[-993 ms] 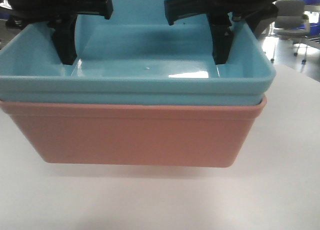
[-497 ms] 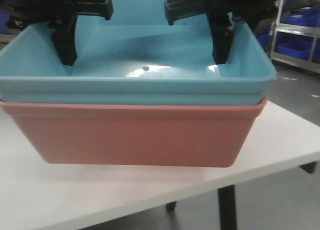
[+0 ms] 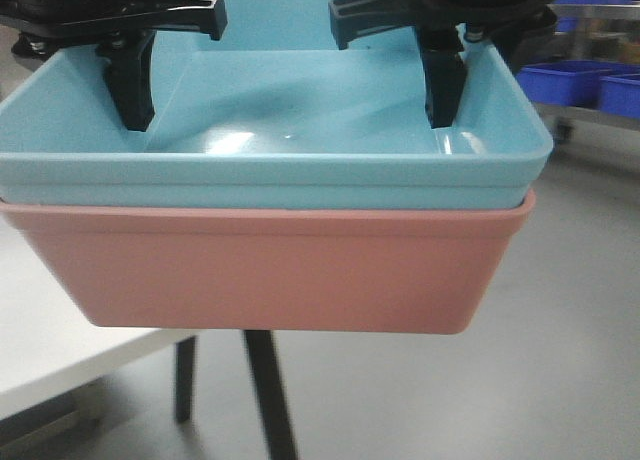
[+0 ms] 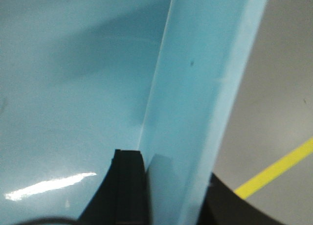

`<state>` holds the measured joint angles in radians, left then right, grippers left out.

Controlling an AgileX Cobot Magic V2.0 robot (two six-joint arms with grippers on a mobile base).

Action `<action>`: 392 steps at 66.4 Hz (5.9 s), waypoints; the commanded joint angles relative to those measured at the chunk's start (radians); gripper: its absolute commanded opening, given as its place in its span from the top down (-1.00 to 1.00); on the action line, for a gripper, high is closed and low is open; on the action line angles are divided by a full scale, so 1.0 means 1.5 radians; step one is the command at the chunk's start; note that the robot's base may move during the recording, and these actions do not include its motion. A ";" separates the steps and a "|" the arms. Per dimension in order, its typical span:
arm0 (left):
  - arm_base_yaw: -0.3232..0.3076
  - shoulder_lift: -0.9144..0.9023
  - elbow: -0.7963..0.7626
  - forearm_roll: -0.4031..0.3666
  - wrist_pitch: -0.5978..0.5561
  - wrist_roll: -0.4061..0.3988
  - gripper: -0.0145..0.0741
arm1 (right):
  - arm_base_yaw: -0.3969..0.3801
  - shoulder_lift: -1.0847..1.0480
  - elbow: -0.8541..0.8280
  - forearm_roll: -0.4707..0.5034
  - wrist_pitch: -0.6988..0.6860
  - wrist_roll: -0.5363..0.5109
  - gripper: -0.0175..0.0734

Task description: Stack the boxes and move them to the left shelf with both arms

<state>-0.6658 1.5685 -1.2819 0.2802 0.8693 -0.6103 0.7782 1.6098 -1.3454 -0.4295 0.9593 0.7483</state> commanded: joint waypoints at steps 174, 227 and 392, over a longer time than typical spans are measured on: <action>-0.031 -0.020 -0.031 -0.075 -0.145 -0.002 0.70 | 0.020 -0.031 -0.033 0.024 -0.138 -0.006 0.49; -0.030 -0.015 -0.031 -0.074 -0.145 -0.002 0.70 | 0.020 -0.031 -0.033 0.024 -0.112 -0.006 0.49; -0.031 -0.009 -0.031 -0.076 -0.145 -0.002 0.70 | 0.020 -0.030 -0.033 0.021 -0.097 -0.006 0.49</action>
<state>-0.6737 1.5958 -1.2819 0.2513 0.8485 -0.6103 0.7782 1.6097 -1.3454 -0.4371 1.0207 0.7540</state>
